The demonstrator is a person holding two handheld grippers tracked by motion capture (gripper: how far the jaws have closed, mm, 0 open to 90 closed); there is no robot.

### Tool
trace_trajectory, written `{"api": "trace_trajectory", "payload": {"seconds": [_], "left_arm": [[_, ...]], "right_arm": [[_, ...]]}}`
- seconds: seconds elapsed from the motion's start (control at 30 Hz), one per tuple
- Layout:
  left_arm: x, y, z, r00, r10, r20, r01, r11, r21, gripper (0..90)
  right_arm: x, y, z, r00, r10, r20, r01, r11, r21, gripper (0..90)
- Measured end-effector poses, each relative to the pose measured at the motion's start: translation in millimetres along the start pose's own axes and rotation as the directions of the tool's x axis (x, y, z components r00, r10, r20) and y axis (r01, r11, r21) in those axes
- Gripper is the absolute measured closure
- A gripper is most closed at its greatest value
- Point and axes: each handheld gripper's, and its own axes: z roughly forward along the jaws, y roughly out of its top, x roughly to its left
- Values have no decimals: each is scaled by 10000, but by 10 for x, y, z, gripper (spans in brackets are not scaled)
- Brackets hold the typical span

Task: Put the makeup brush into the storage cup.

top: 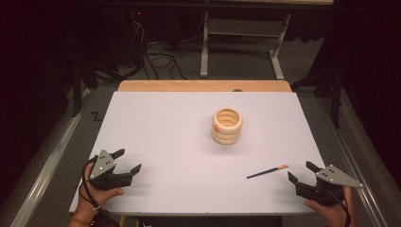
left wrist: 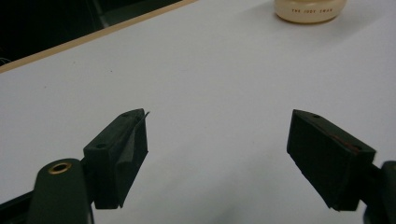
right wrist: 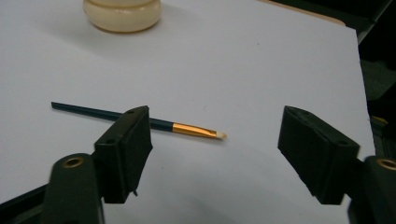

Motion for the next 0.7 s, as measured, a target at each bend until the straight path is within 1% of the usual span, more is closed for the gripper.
{"api": "trace_trajectory", "payload": {"seconds": [0.1, 0.17, 0.23, 0.27, 0.3, 0.37, 0.43, 0.47, 0.5, 0.53, 0.63, 0.7], "left_arm": [[-6, 1, -5, 10000, 10, -17, -10, 10000, -23, 212], [-4, 2, -10, 10000, 0, 9, 0, 10000, -47, 211], [-1, 2, -7, 10000, -43, 22, 43, 10000, -67, 211], [0, 1, -2, 10000, -28, 42, 29, 10000, -43, 211], [-1, 0, 3, 10000, -22, 41, 22, 10000, -17, 211], [-4, -3, 13, 10000, -15, 64, 15, 10000, 52, 211], [-11, -2, 15, 10000, 10, 61, -11, 10000, 86, 211], [-14, -1, 14, 10000, 28, 48, -29, 10000, 90, 211], [-19, 0, 10, 9999, 101, 19, -101, 9999, 97, 211], [-23, 0, 9, 9999, 122, -8, -122, 9999, 62, 211], [-23, 1, 11, 9999, 118, -18, -118, 9999, 67, 214], [-23, -1, 17, 9999, 139, 4, -139, 9998, 119, 220]], "right_arm": [[-3, -10, 13, 9998, 78, 188, -85, 9993, 373, 366], [-7, -14, 12, 9998, 176, 79, -179, 9991, 395, 378], [-4, -16, 21, 9999, 137, 24, -138, 9988, 470, 379], [-6, -17, 29, 10000, 32, -64, -28, 9987, 514, 379], [0, -19, 35, 9999, 67, -112, -60, 9985, 538, 383], [7, -22, 45, 9998, 68, -180, -57, 9981, 621, 404], [11, -21, 57, 9992, 64, -393, -38, 9980, 634, 440], [27, -20, 68, 9984, 147, -541, -106, 9971, 758, 455], [25, -20, 81, 9987, 54, -514, -14, 9969, 788, 474], [37, -15, 96, 9987, 334, -385, -299, 9958, 863, 514], [46, -1, 144, 9956, 717, -601, -654, 9927, 1009, 525], [51, 9, 198, 9921, 982, -778, -877, 9878, 1288, 525]]}}
